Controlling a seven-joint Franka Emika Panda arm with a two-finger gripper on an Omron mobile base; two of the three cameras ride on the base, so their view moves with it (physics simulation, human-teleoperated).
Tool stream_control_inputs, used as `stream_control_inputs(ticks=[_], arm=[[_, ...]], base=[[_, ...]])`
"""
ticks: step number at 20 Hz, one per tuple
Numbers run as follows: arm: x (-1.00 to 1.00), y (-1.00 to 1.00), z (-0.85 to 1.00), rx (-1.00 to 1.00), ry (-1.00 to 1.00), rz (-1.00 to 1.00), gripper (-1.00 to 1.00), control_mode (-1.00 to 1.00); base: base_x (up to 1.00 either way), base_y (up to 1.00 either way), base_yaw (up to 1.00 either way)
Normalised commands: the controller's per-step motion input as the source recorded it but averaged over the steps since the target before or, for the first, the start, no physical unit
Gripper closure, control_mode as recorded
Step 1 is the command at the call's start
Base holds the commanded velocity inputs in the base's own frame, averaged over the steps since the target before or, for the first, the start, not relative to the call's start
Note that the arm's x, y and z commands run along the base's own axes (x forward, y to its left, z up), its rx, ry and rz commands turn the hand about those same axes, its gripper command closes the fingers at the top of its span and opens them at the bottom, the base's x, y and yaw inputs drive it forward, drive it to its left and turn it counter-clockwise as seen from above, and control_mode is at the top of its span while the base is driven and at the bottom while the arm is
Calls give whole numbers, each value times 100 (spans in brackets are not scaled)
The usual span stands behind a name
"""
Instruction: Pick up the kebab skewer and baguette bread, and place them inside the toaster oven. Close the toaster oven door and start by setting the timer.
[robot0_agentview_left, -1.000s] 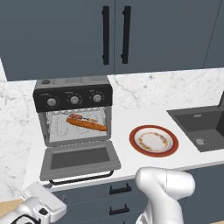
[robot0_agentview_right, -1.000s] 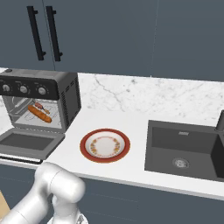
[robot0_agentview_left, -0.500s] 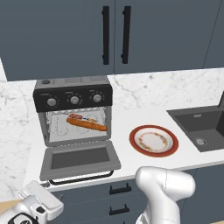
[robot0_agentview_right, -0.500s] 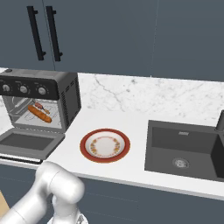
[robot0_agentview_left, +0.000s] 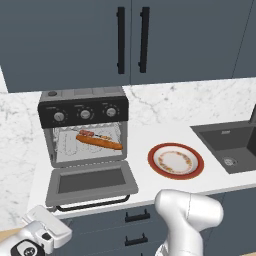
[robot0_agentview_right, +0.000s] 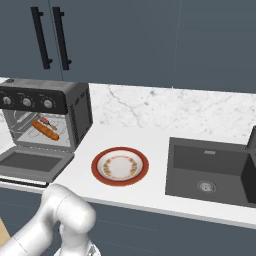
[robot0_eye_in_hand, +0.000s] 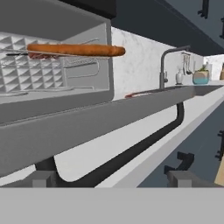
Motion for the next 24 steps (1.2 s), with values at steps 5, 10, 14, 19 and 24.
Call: stream_control_inputs(ticks=[5,10,14,19,24], arm=[[18,9,-24,0,0,0,-100,-100],[25,12,-20,0,0,0,-100,-100],[18,15,-25,0,0,0,-100,-100],[5,16,-31,0,0,0,-100,-100],[13,18,-25,0,0,0,-100,-100]], base=[[0,0,0],[0,0,0],[0,0,0],[0,0,0],[0,0,0]])
